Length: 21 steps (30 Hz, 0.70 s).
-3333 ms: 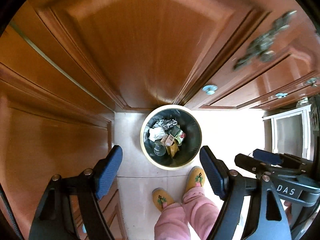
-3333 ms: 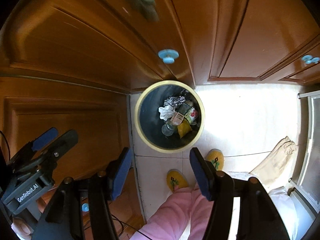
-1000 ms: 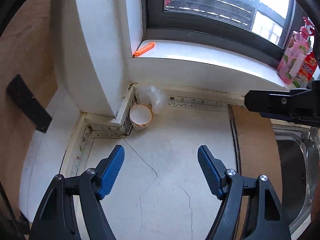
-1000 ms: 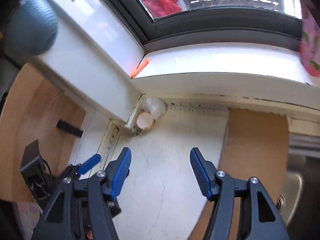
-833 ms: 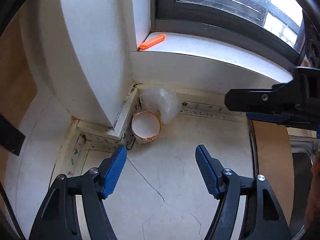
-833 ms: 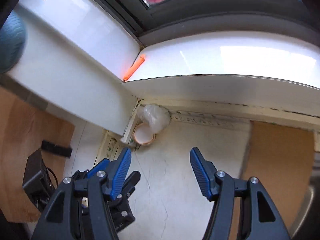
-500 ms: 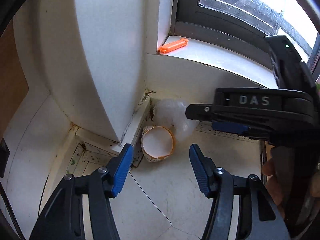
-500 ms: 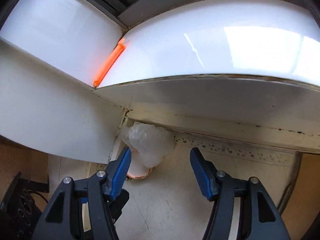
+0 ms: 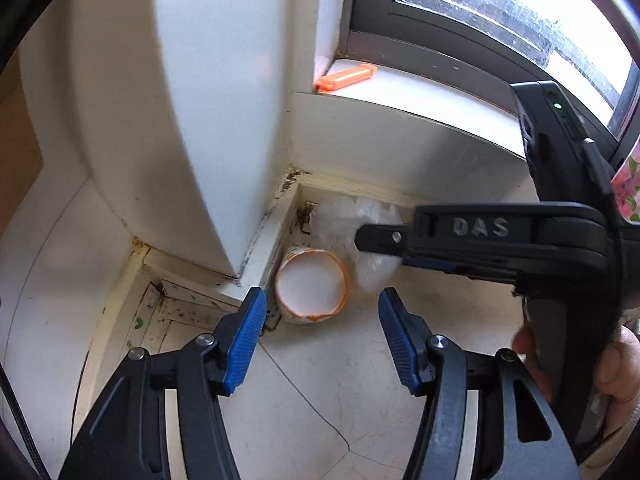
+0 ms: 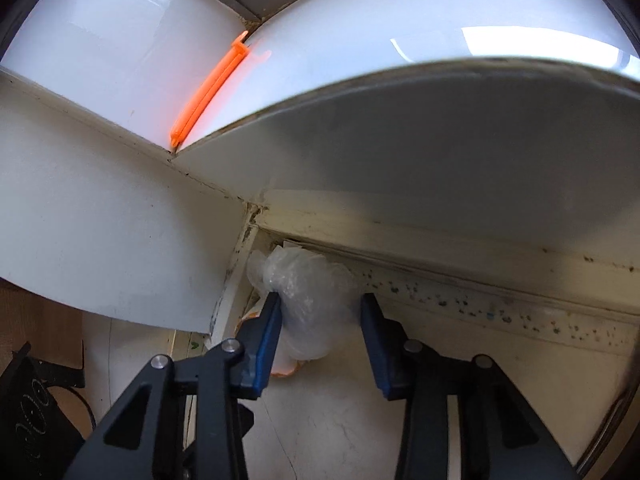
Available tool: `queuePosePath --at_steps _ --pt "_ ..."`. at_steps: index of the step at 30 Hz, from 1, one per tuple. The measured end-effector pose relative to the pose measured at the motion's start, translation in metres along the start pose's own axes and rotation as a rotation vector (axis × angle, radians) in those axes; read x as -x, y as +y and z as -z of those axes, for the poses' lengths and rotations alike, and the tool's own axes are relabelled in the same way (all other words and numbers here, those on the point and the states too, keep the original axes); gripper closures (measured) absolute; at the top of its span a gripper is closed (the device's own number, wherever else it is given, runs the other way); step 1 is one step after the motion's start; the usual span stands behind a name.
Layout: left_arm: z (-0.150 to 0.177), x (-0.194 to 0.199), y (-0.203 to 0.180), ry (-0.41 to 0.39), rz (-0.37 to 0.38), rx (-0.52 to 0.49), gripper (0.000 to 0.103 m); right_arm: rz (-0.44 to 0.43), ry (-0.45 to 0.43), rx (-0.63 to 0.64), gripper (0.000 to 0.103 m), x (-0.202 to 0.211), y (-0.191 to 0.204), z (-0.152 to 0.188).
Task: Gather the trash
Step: 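Grasp the clear plastic bag with right tool while left tool grasps the paper cup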
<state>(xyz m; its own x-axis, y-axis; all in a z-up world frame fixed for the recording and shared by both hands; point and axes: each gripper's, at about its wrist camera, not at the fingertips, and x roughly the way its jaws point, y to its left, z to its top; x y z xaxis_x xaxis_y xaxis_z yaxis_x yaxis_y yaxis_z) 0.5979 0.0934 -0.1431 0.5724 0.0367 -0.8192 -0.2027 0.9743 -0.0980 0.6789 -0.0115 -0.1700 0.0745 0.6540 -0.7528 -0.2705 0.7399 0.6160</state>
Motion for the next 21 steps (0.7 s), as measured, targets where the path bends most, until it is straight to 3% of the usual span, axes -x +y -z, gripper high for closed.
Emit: queuePosePath --at_steps 4,10,21 --pt "0.002 -0.012 -0.009 0.034 0.03 -0.041 0.046 -0.003 0.038 0.005 0.065 0.015 -0.007 0.018" --pt "0.004 -0.03 -0.027 0.075 0.026 -0.07 0.046 -0.004 0.024 -0.04 0.065 0.046 -0.025 0.044" --pt "-0.011 -0.061 -0.052 0.067 -0.066 -0.113 0.046 -0.04 -0.025 -0.043 0.065 0.087 -0.047 0.046"
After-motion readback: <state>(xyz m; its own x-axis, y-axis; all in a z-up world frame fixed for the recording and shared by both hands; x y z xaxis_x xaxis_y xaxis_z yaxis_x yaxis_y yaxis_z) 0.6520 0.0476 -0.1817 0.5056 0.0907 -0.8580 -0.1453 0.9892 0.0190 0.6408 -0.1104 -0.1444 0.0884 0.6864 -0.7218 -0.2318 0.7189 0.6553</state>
